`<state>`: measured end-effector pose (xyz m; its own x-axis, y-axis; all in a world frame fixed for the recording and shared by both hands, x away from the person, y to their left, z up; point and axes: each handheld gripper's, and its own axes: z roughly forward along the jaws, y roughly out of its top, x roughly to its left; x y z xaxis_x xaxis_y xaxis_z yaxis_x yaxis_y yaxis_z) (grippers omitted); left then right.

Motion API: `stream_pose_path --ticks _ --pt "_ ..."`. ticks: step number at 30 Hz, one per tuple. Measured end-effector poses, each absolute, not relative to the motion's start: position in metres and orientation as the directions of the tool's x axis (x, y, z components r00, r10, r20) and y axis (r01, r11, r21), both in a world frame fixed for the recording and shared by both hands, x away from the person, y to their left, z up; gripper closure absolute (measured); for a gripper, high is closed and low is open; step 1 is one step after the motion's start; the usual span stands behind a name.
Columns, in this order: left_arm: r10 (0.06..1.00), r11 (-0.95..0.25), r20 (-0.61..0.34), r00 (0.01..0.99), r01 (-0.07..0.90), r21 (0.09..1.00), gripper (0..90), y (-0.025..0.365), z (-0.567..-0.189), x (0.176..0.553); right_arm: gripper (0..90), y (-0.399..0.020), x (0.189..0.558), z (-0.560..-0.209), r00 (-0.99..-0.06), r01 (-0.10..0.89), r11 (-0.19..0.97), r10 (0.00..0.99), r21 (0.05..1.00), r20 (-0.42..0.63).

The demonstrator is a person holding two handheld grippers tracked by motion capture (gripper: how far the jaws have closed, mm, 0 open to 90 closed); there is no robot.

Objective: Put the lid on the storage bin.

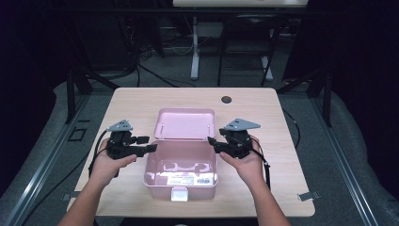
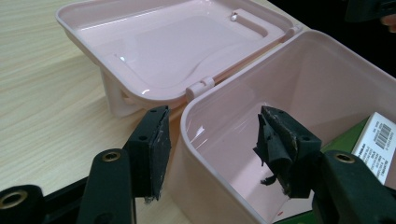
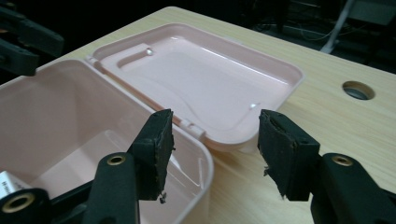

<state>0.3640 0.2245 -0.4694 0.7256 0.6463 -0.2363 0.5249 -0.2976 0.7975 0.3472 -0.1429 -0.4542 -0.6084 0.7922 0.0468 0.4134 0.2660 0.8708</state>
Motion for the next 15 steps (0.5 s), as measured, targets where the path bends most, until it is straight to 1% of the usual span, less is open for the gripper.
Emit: stream_pose_path --ticks 2,5,6,7,8,11,15 --pt "0.648 -0.292 -0.232 0.725 0.518 0.804 44.8 0.225 -0.470 0.364 45.2 -0.146 0.347 -0.455 -0.597 0.422 0.256 0.800 0.870 0.055" --pt "0.684 -0.303 -0.201 0.701 0.524 0.796 44.8 0.225 -0.470 0.364 45.5 -0.151 0.348 -0.457 -0.586 0.431 0.235 0.807 0.871 0.072" --pt "0.677 -0.299 -0.210 0.705 0.524 0.797 46.5 0.224 -0.470 0.364 45.5 -0.153 0.348 -0.458 -0.573 0.434 0.220 0.816 0.873 0.079" --pt "0.668 -0.301 -0.216 0.712 0.525 0.796 52.1 0.225 -0.470 0.364 46.2 -0.154 0.348 -0.460 -0.562 0.432 0.206 0.823 0.878 0.083" --pt "0.664 -0.301 -0.223 0.714 0.528 0.795 54.5 0.224 -0.470 0.363 46.7 -0.156 0.348 -0.461 -0.559 0.436 0.197 0.824 0.878 0.093" --pt "0.675 -0.322 -0.197 0.711 0.524 0.788 61.7 0.224 -0.471 0.363 47.7 -0.160 0.350 -0.465 -0.549 0.468 0.142 0.820 0.872 0.161" --pt "0.692 -0.337 -0.182 0.699 0.536 0.774 69.8 0.225 -0.476 0.364 47.7 -0.160 0.353 -0.469 -0.542 0.479 0.153 0.826 0.864 0.154"
